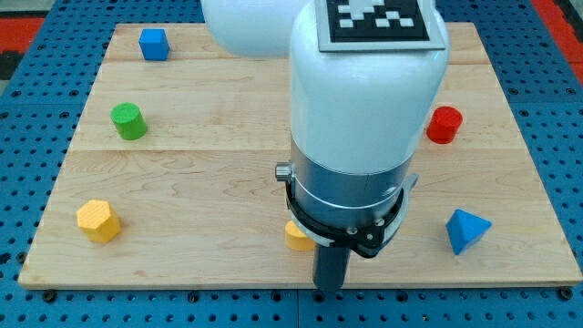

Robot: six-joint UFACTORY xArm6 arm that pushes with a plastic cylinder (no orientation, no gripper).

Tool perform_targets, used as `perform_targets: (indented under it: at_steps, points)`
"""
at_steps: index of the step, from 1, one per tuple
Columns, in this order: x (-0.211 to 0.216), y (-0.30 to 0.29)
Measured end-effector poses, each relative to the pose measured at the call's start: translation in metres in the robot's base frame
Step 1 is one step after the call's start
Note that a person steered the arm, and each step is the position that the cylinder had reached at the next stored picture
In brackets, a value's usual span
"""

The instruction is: Move the red circle closer to the red star

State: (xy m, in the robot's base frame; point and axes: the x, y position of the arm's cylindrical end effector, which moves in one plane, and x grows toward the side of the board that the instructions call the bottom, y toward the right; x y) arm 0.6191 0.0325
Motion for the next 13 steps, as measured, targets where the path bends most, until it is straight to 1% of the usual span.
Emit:
perform_targets:
  at_steps: [2,3,4,5,6,8,9,10,11,12,13]
  points:
    - [0.000,0.000]
    - [-0.020,0.005]
    - [-0.030,0.062]
    - [-0.073,0.077]
    - [-0.101,0.116]
    - [-0.110,0.135]
    - [-0.159,0.151]
    - [-0.186,0.181]
    - [-0.201,0.186]
    - [-0.236,0.182]
    - [-0.221,0.184]
